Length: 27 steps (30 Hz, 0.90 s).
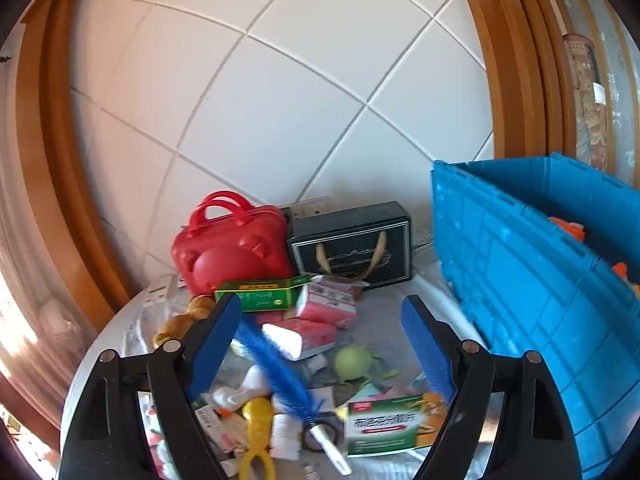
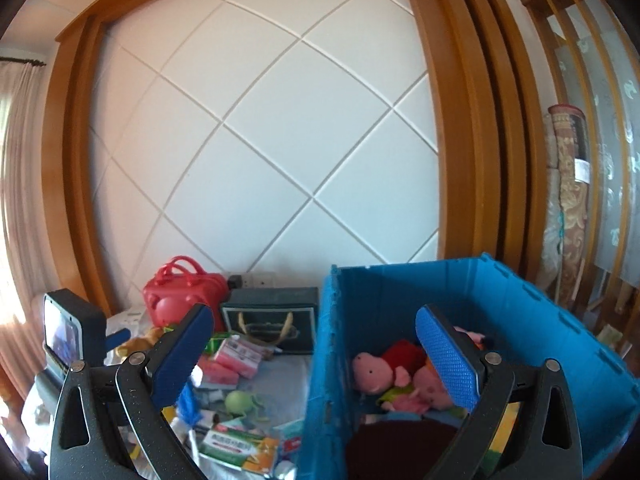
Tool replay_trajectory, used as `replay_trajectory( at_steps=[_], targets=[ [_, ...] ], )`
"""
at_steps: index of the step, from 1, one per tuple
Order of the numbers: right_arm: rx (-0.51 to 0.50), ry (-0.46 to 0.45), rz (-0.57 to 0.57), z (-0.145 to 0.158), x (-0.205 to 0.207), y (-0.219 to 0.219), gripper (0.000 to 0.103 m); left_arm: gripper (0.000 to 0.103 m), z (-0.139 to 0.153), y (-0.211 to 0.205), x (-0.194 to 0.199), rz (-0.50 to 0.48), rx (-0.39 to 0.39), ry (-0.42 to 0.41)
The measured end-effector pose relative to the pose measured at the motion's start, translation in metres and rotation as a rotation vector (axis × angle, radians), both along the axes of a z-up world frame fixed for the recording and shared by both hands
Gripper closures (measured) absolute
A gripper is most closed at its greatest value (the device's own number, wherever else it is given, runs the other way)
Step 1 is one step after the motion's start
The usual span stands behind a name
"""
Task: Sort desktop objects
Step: 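Move both grippers back over the pile of objects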
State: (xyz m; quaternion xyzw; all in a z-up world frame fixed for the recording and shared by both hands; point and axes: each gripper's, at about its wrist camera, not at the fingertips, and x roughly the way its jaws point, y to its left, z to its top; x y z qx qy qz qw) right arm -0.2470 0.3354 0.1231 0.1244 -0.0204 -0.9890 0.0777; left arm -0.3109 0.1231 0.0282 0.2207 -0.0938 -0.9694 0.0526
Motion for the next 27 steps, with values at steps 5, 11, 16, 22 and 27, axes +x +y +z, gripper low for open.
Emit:
replay_trajectory(
  at_steps=[5,11,16,22,27],
  targets=[
    [0.008,-0.020,0.046,-0.011,-0.008,-0.057,0.000,0.021,-0.017,-0.064,0.023,0.067,-0.017,0.022],
    [0.044,-0.091,0.050,-0.044,-0.027,-0.120,0.000,0.021,-0.052,-0.143,0.026,0.125,-0.024,-0.082],
    [0.074,-0.200,0.039,-0.090,-0.050,-0.158,0.000,0.021,-0.074,-0.193,0.027,0.145,-0.057,-0.111],
    [0.132,-0.330,0.096,-0.153,-0.074,-0.198,0.000,0.021,-0.100,-0.225,0.024,0.156,-0.059,-0.161],
    [0.165,-0.419,0.201,-0.194,-0.097,-0.224,0.000,0.021,-0.118,-0.239,0.019,0.212,-0.058,-0.205]
  ],
)
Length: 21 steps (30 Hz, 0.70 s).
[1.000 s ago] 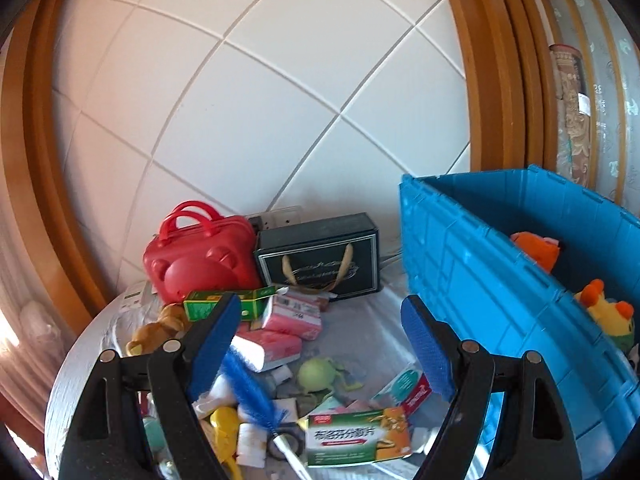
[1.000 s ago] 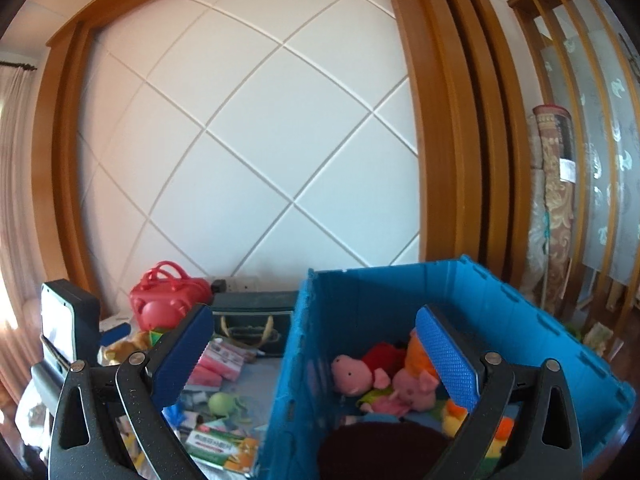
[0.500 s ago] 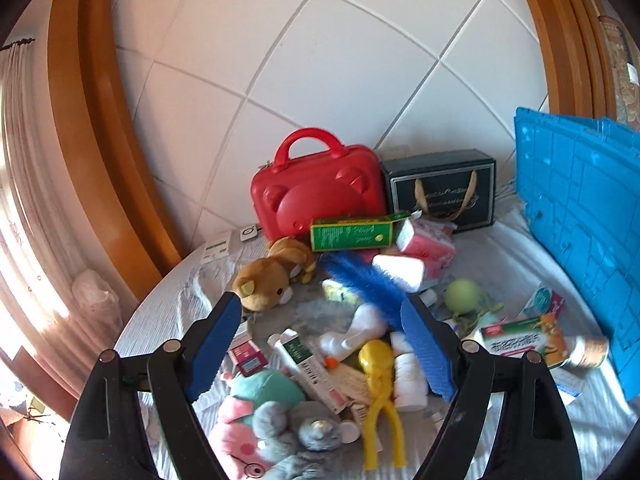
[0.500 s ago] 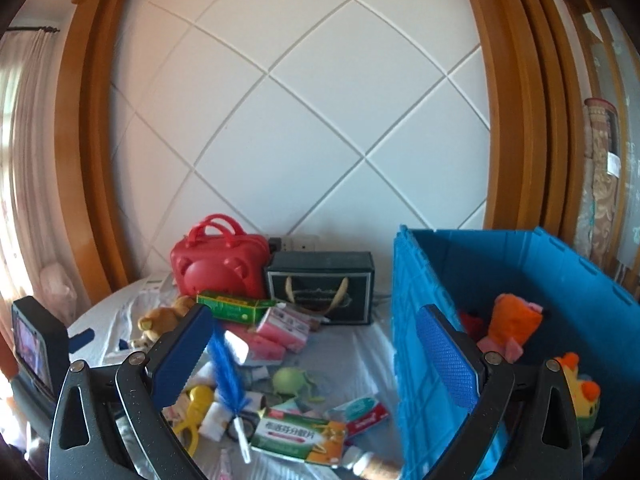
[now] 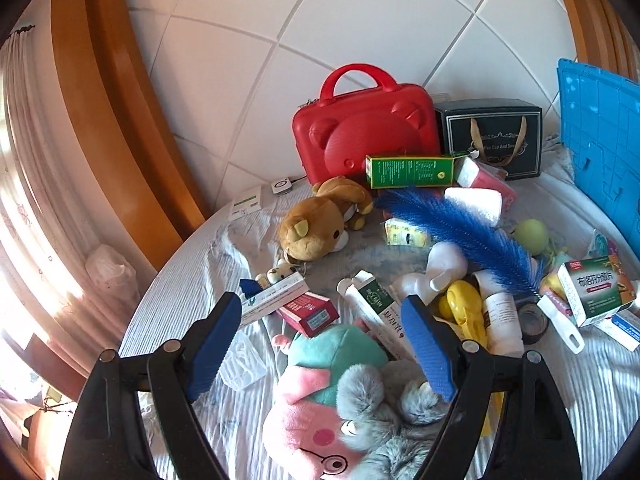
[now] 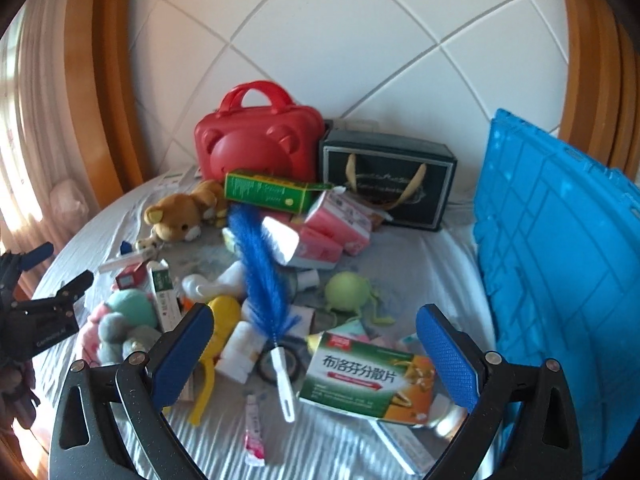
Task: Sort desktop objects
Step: 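Move both grippers back over the pile of objects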
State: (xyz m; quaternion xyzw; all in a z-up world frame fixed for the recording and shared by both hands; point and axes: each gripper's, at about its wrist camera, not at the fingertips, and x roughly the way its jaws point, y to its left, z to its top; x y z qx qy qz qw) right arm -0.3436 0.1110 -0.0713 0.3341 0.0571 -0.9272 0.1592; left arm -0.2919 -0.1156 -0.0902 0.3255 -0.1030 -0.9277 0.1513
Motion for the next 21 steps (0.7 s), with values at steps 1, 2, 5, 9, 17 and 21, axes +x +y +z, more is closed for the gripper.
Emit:
replay_trajectory(
  at_steps=[1,2,5,9,17,21],
  targets=[
    [0.006,-0.017,0.018,-0.006,-0.005,-0.005,0.000,0.021,-0.004,-0.002,-0.001,0.007,0.005,-0.016],
    [0.014,-0.028,0.032,-0.011,-0.007,-0.009,0.000,0.021,-0.008,-0.003,-0.002,0.009,0.014,-0.029],
    [0.021,-0.059,0.083,-0.026,-0.011,-0.015,0.000,0.021,-0.017,-0.004,0.001,0.027,0.014,-0.051],
    [0.035,-0.117,0.178,-0.049,-0.011,-0.027,0.003,0.021,-0.027,-0.006,0.015,0.069,0.036,-0.048],
    [0.030,-0.261,0.282,-0.091,-0.003,-0.063,0.012,0.021,-0.059,-0.009,0.031,0.040,0.055,-0.156],
    [-0.006,-0.291,0.235,-0.089,-0.014,-0.067,0.012,0.021,-0.065,-0.001,0.036,-0.068,0.110,-0.205]
  ],
)
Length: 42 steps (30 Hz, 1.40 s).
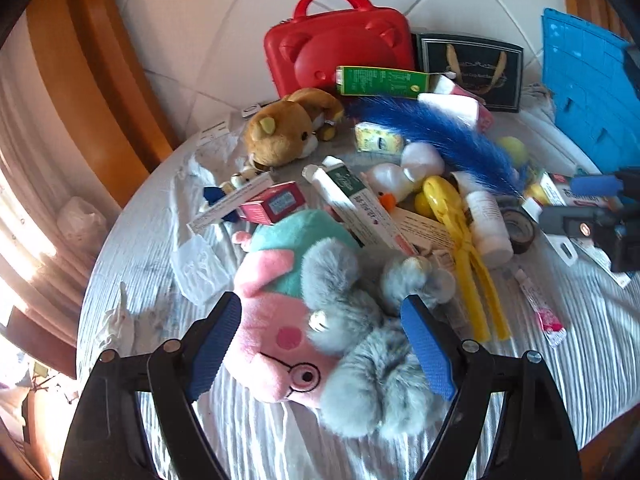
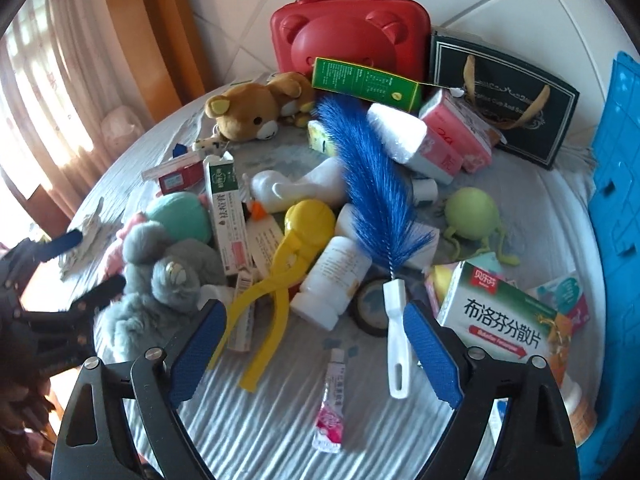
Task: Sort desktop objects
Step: 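Move both grippers back over the pile of objects, then grasp the yellow snowball clamp with the right gripper while the left gripper grasps the grey plush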
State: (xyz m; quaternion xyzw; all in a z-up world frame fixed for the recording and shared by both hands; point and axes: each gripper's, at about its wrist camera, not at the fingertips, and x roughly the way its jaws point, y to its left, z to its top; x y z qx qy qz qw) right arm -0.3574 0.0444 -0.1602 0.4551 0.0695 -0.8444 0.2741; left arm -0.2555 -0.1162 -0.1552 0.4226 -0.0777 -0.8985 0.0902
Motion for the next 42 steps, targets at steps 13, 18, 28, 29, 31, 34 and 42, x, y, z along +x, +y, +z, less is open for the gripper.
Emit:
replay_trajectory(
  at_steps=[13,18,28,29,31,34,42],
  targets=[
    [0.020,-0.073,-0.044,-0.021,-0.005,-0.015,0.012,0.021,-0.075,0.027,-0.019,-0.199,0.020,-0.115],
    [-0.002,-0.151,0.000,-0.037,-0.025,-0.039,0.019,0.034,-0.090,0.030,-0.032,-0.219,0.101,-0.162],
    [-0.005,-0.249,0.015,-0.055,-0.063,-0.076,0.048,0.036,-0.089,0.025,-0.024,-0.232,0.101,-0.161],
    [-0.014,-0.307,0.021,-0.062,-0.067,-0.079,0.058,0.036,-0.090,0.027,-0.024,-0.237,0.088,-0.164],
    [-0.016,-0.342,0.002,-0.066,-0.069,-0.081,0.059,0.036,-0.088,0.027,-0.025,-0.239,0.087,-0.165],
    [0.005,-0.363,-0.026,-0.075,-0.071,-0.078,0.061,0.036,-0.088,0.026,-0.026,-0.239,0.106,-0.159],
    [0.132,-0.301,0.009,-0.076,-0.078,-0.103,0.066,0.036,-0.096,0.035,-0.031,-0.253,0.050,-0.161]
  ],
)
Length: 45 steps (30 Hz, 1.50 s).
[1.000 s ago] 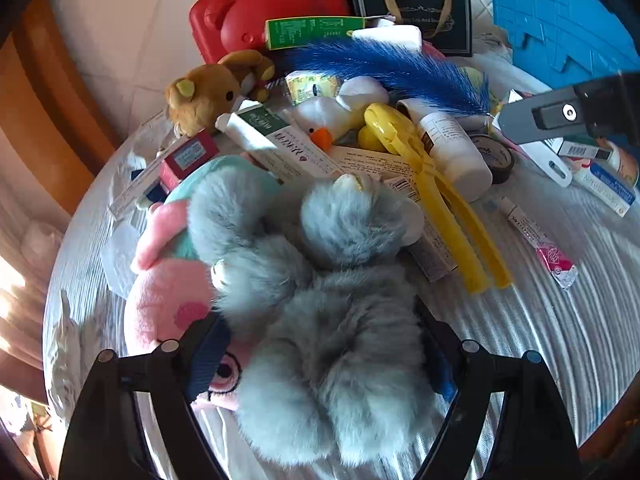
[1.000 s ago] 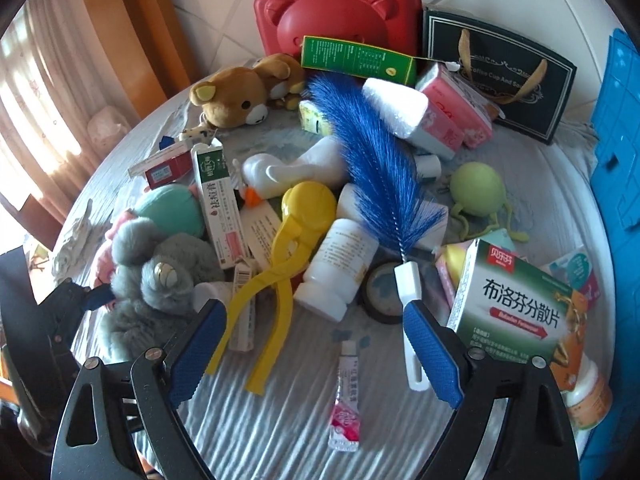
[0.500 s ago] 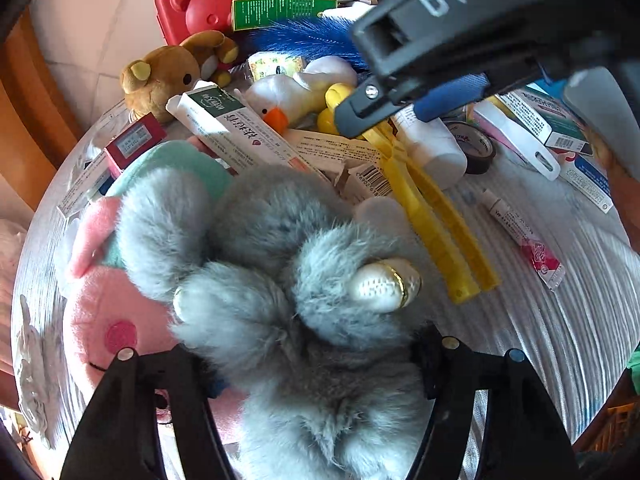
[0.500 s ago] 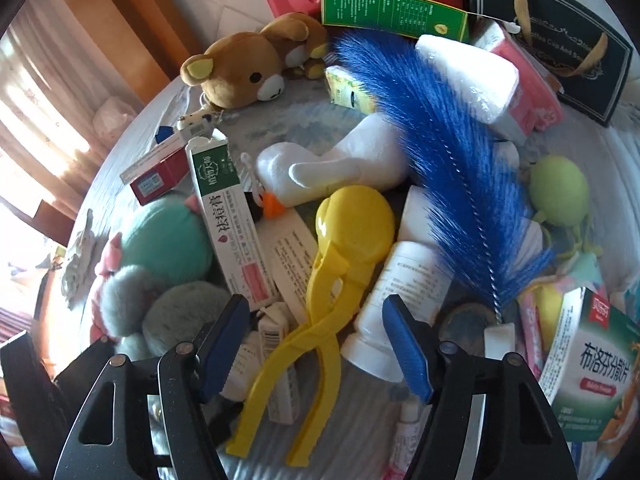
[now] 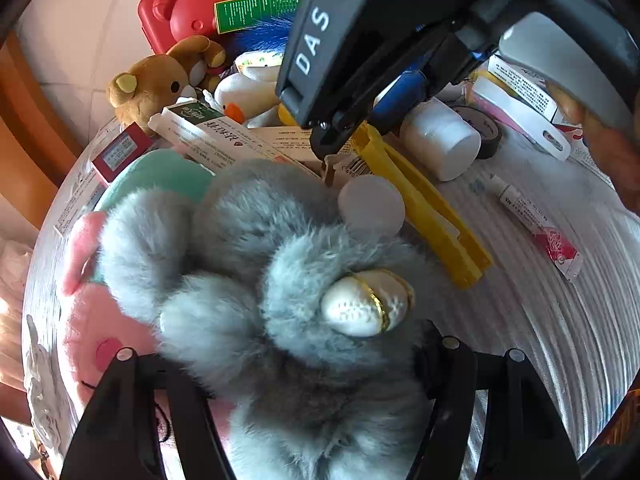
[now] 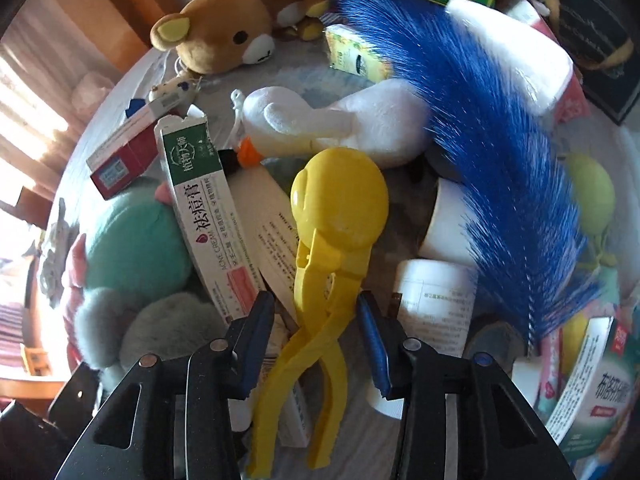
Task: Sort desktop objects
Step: 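Grasp the yellow snowball clamp with the right gripper while the left gripper grasps the grey plush, then lift the yellow clamp with the right gripper while the left gripper regrasps the grey plush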
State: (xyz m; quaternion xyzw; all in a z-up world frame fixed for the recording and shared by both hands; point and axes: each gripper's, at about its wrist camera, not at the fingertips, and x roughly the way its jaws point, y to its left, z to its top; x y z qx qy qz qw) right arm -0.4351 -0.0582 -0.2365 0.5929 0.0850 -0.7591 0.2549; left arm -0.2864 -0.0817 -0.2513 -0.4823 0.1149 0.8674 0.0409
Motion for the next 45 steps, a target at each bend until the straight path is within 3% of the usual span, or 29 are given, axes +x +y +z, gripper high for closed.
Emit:
replay_trajectory(
  at_steps=[1,3,4,7,11,23,34,40,42,45],
  targets=[
    [0.031,0.033,0.019,0.000,0.002,-0.003,0.075,0.036,0.000,0.000,0.000,0.000,0.001,0.000],
    [0.098,0.105,0.060,-0.002,0.009,-0.006,0.076,0.036,0.002,-0.002,0.002,-0.005,0.014,-0.004],
    [0.081,0.098,0.051,-0.001,0.011,-0.001,0.077,0.036,0.005,-0.005,0.004,-0.005,0.034,0.001],
    [-0.018,0.064,0.004,0.002,0.015,0.022,0.078,0.053,0.011,-0.017,0.008,0.031,0.095,0.015],
    [-0.070,0.083,-0.024,0.011,0.027,0.040,0.078,0.062,0.021,-0.026,0.011,0.038,0.147,0.047],
    [-0.133,0.217,-0.060,0.077,0.051,0.067,0.078,0.071,0.066,-0.026,0.020,-0.042,0.158,0.158],
    [-0.217,0.373,-0.100,0.141,0.064,0.085,0.078,0.072,0.123,-0.012,0.013,-0.099,0.130,0.273],
    [-0.231,0.508,-0.131,0.189,0.076,0.101,0.078,0.085,0.160,-0.004,0.000,-0.155,0.109,0.354],
    [-0.232,0.544,-0.147,0.203,0.078,0.106,0.078,0.085,0.165,-0.002,-0.005,-0.176,0.108,0.371],
    [-0.218,0.555,-0.171,0.209,0.077,0.109,0.078,0.085,0.156,-0.001,-0.008,-0.214,0.129,0.333]
  ],
)
